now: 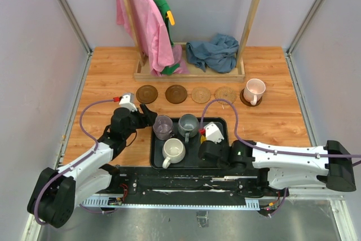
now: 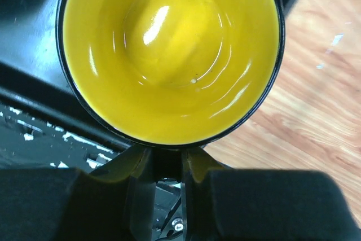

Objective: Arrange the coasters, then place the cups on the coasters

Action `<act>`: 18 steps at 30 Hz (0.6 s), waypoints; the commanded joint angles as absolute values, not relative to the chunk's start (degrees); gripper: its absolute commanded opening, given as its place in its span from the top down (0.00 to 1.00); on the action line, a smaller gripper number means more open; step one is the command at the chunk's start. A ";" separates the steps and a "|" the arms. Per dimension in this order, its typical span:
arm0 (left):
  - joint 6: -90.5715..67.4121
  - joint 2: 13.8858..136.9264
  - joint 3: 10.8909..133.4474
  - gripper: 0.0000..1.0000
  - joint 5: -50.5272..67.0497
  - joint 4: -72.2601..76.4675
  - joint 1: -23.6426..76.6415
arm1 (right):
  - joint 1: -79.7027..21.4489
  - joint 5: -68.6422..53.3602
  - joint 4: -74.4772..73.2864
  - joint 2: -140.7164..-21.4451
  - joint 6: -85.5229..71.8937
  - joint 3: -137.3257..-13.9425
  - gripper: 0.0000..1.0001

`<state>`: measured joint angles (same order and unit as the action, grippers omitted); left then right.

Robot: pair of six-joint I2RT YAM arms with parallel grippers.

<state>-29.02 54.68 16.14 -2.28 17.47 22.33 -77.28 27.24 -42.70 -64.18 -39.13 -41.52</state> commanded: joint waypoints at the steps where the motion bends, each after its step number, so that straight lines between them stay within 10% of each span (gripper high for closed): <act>1: -29.27 54.09 16.43 0.26 -3.12 18.57 22.75 | -78.04 41.52 -47.80 -61.45 -44.88 -46.50 0.99; 18: -26.43 58.40 19.90 0.26 -3.82 18.96 22.72 | -47.42 38.63 -25.10 -65.95 -26.69 -52.17 0.99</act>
